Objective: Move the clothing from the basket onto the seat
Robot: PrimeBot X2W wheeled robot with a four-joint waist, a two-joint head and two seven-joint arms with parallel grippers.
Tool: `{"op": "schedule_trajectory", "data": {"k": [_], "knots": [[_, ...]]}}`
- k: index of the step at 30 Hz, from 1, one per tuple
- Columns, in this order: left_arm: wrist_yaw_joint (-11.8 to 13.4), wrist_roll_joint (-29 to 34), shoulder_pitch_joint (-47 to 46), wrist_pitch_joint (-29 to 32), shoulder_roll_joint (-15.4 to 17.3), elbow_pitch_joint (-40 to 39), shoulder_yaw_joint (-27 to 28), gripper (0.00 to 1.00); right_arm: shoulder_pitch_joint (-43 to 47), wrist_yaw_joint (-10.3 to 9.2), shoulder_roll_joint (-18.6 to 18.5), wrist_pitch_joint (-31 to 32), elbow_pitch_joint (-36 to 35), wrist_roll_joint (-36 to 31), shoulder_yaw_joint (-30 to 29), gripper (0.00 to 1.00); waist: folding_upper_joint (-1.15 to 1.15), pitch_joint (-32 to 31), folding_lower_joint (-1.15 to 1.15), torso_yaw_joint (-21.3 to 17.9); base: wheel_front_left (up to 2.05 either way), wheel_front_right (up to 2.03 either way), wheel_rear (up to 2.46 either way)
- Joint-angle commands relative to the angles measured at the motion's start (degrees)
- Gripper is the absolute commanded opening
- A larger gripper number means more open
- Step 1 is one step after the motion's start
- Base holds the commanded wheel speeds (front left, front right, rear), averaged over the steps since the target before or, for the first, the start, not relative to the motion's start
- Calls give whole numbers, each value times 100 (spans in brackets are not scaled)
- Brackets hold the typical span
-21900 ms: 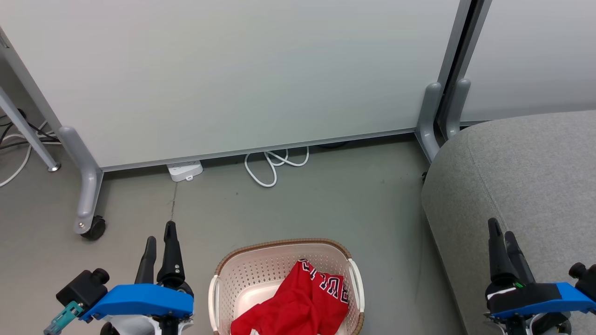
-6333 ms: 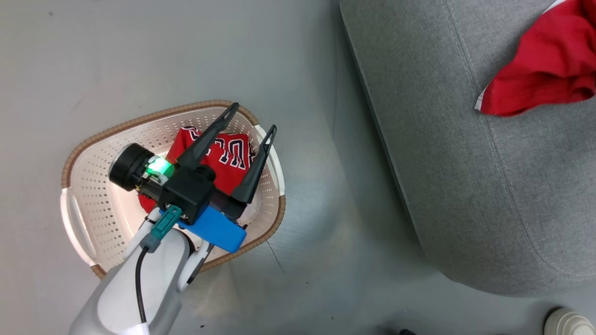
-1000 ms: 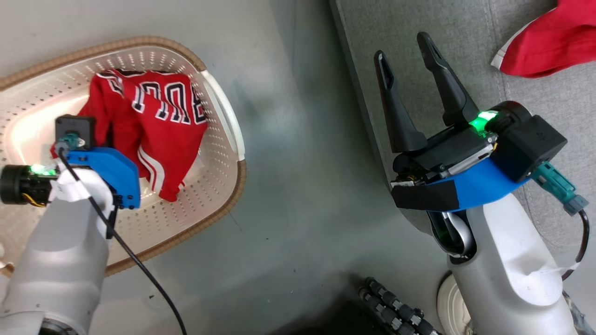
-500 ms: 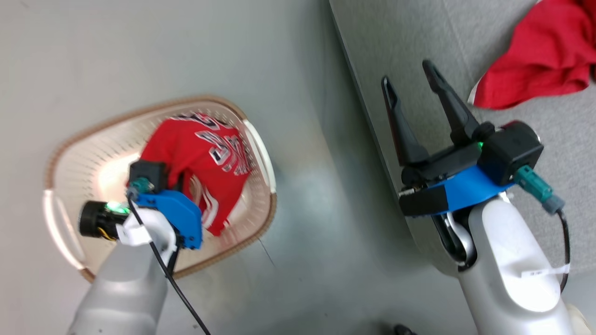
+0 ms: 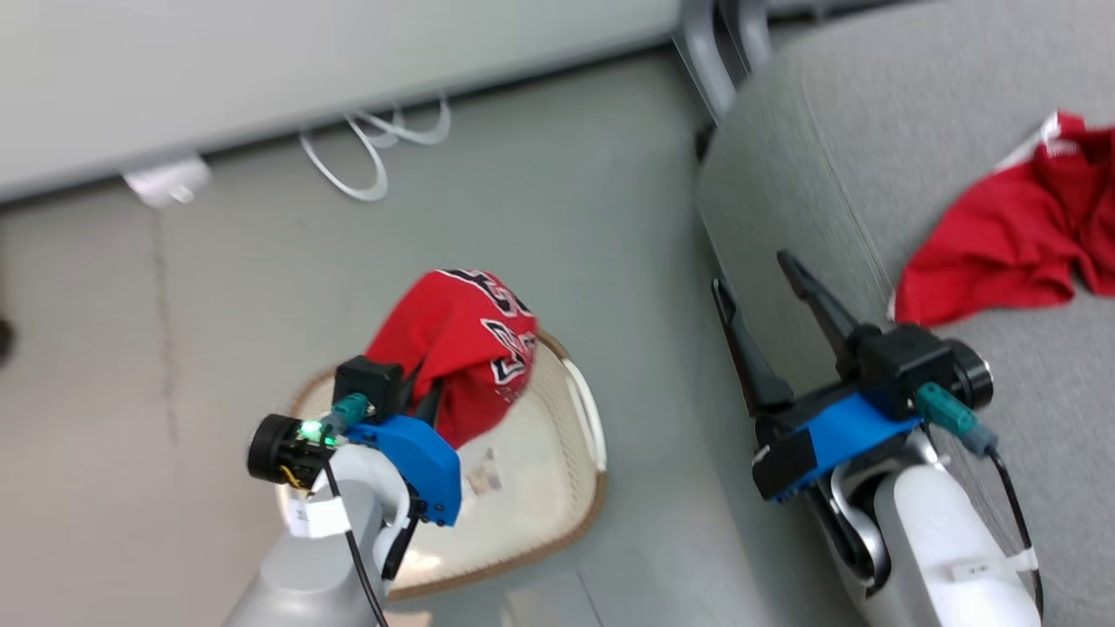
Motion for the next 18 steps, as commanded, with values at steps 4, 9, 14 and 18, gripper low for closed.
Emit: {"op": "schedule_trajectory", "data": {"k": [4,9,14,18], "knots": [[-47,-206,203,-29,-34,-390,-475,0,404,1,-34,144,-8,34,-46,100,-1,-1057,2,667,0,0,0],[-37,-596,15,-30,-22,-728,-1141,0,639,1,-30,253,-38,74,7,100,-1,-1397,2,798,0,0,0],[-38,-993,-223,-30,-22,-930,-1592,0,798,1,-21,333,-33,119,58,100,-1,-1626,2,871,0,0,0],[-38,-1287,-425,0,-24,-1022,-1847,0,914,1,-13,369,-52,161,92,100,-1,-1758,2,899,0,0,0]]}}
